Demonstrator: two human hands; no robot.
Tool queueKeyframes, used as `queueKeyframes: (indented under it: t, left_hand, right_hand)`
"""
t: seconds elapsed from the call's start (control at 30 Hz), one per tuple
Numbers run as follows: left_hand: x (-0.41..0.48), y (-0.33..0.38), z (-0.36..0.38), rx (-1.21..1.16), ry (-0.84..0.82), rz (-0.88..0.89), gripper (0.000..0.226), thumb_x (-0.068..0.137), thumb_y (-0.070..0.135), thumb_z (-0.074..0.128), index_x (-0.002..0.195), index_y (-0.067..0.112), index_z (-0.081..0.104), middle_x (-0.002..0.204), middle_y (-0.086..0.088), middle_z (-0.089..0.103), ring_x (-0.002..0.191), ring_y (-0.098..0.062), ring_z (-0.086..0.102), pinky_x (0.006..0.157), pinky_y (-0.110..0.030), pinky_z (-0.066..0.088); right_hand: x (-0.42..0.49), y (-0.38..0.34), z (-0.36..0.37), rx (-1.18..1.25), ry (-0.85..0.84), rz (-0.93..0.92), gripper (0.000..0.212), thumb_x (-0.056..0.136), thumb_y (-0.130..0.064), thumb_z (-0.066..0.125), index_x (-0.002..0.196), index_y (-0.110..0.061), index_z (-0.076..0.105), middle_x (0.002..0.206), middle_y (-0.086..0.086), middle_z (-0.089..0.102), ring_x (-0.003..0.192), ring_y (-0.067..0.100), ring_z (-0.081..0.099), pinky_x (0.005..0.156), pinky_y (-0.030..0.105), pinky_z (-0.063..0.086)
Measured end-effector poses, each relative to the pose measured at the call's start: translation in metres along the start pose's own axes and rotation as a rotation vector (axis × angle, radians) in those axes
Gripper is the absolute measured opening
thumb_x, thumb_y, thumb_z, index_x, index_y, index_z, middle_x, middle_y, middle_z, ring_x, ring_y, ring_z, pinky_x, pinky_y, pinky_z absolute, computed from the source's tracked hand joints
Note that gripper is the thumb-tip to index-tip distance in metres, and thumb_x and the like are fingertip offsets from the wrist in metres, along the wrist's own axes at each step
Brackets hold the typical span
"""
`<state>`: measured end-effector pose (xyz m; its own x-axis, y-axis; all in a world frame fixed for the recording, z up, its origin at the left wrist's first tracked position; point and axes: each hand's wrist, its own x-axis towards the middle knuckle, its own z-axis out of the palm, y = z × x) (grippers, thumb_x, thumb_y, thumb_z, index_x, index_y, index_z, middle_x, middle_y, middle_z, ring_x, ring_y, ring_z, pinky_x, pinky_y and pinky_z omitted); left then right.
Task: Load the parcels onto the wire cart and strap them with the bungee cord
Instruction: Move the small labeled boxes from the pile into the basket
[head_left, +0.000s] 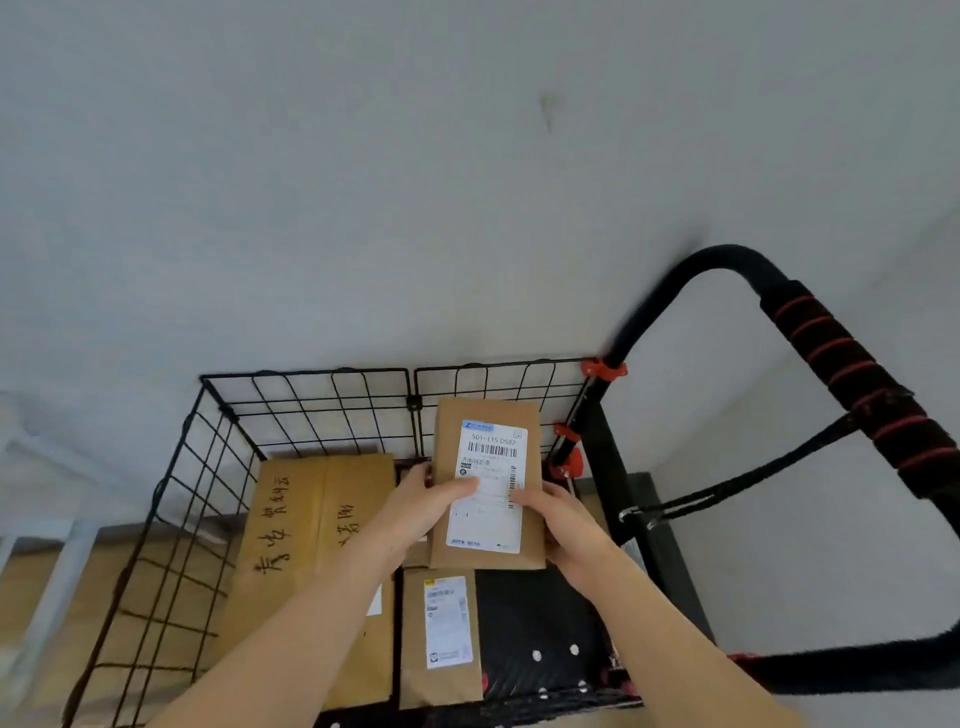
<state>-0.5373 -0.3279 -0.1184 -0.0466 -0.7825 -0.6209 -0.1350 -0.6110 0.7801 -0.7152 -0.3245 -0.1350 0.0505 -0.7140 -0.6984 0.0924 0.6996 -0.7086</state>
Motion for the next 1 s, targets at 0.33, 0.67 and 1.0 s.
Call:
queueKeyframes:
  t: [0.33,0.67,1.0]
  left_hand:
    - [0.089,-0.075,0.063,-0.040,-0.049,-0.267,0.042,0.083,0.026,0.069,0.121,0.022,0.053,0.111,0.003,0.066,0.092,-0.011,0.064,0.077,-0.026,0.052]
    - [0.156,-0.190,0.102,0.111,-0.175,-0.587,0.029,0.087,0.028,0.062,0.112,0.016,0.053,0.109,-0.001,0.066,0.094,-0.018,0.062,0.082,-0.034,0.051]
    - [0.184,-0.253,0.114,0.122,-0.291,-0.759,0.057,0.083,0.033,0.065,0.134,0.019,0.042,0.129,-0.002,0.057,0.119,-0.021,0.051,0.095,-0.037,0.045]
  right_hand:
    - [0.083,0.054,-0.056,-0.063,0.119,0.231,0.052,0.083,-0.010,0.064,0.132,-0.015,0.047,0.112,0.005,0.065,0.097,0.019,0.062,0.079,0.033,0.051]
    - [0.167,0.151,-0.088,-0.265,0.158,0.584,0.032,0.084,-0.008,0.058,0.116,-0.004,0.060,0.088,0.008,0.067,0.073,0.019,0.061,0.056,0.026,0.045]
    - [0.207,0.214,-0.096,-0.475,0.124,0.748,0.039,0.088,-0.013,0.058,0.125,-0.002,0.052,0.109,0.013,0.065,0.070,0.015,0.058,0.052,0.023,0.043]
